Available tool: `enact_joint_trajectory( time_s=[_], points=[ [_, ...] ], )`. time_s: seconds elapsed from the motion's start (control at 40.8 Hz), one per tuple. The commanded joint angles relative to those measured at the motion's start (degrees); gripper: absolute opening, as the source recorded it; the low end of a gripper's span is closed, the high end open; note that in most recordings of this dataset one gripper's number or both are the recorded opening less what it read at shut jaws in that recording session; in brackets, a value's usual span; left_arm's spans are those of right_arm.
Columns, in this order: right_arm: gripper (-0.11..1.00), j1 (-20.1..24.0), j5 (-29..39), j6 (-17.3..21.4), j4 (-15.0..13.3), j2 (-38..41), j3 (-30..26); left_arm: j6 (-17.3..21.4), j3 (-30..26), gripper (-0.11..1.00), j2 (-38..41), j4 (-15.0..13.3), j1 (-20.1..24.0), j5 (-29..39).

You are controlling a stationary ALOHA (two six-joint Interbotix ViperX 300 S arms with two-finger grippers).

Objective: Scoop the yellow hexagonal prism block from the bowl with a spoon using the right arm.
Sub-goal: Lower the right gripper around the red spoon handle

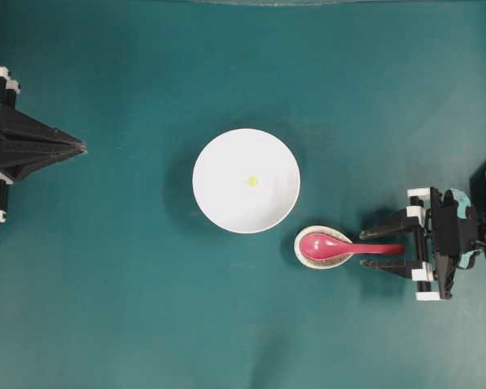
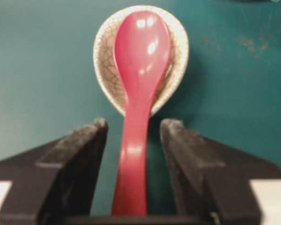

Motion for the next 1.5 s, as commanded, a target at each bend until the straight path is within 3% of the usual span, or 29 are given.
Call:
enact_joint_trajectory(
  time_s=[0.0,0.907,1.471],
  points=[
    [0.55,0.3,-0.4,-0.1,-0.2,-0.4,-0.5,-0.1,-1.1,0.02,0.4,0.1,-0.1,-0.2],
    [0.30,0.3,0.2,-0.1,0.0,-0.4,-0.8,-0.3,-1.1,0.02,0.4,0.1,-0.1,-0.2],
    [0.29,-1.3,5.5,0.3,0.4,-0.5,-2.0,-0.5,-1.2,0.02,0.4,0.1,-0.1,0.6]
  ],
)
